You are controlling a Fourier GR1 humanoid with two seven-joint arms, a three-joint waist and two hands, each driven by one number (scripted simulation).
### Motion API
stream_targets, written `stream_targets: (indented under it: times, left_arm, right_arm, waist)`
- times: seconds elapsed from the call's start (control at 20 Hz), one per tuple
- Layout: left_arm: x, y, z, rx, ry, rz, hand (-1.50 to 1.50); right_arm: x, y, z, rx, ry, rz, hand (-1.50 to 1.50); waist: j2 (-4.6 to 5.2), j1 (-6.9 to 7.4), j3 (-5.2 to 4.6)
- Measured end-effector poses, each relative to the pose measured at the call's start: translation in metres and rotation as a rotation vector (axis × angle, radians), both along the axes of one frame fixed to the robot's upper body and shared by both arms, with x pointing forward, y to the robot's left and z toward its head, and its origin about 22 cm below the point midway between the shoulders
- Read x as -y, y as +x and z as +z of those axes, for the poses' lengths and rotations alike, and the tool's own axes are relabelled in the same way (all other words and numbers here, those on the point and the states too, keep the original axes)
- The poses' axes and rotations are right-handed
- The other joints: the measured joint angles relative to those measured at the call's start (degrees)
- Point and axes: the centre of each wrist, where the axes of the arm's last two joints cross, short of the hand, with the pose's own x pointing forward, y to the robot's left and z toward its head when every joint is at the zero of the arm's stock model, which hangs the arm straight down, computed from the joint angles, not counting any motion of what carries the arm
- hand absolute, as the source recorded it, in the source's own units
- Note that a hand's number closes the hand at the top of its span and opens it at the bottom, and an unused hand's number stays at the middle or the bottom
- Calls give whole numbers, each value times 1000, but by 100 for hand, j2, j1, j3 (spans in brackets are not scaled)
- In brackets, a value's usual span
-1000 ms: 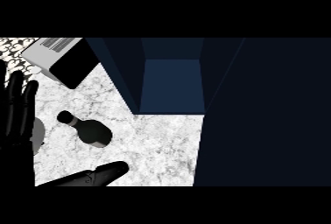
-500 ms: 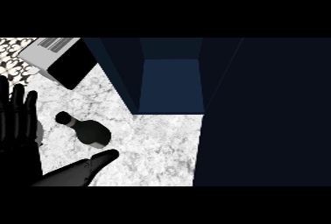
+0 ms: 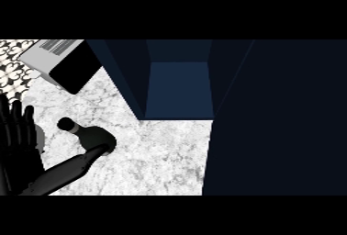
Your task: Pick up the wine, place it into the cabinet and close the cabinet
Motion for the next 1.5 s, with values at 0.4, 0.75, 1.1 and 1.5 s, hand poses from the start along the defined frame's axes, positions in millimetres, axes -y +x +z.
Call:
stream_targets:
  times: [0.4,0.75,1.1,1.5]
  left_arm:
    - [-26,3,-48,-24,-7,18,-150]
    - [-49,1,-87,-42,-16,34,-150]
    - [-66,1,-128,-72,-35,49,-150]
    - [-88,-9,-167,-100,-41,60,-150]
  right_arm:
    - [7,-1,-2,-11,-12,15,-150]
    - [3,1,-2,-26,14,36,-150]
    - [0,4,0,-29,31,58,-150]
    - [0,2,-4,-39,41,78,-150]
  waist:
    - [-1,3,-1]
    - [-1,11,0]
    - [1,7,2]
    - [0,9,3]
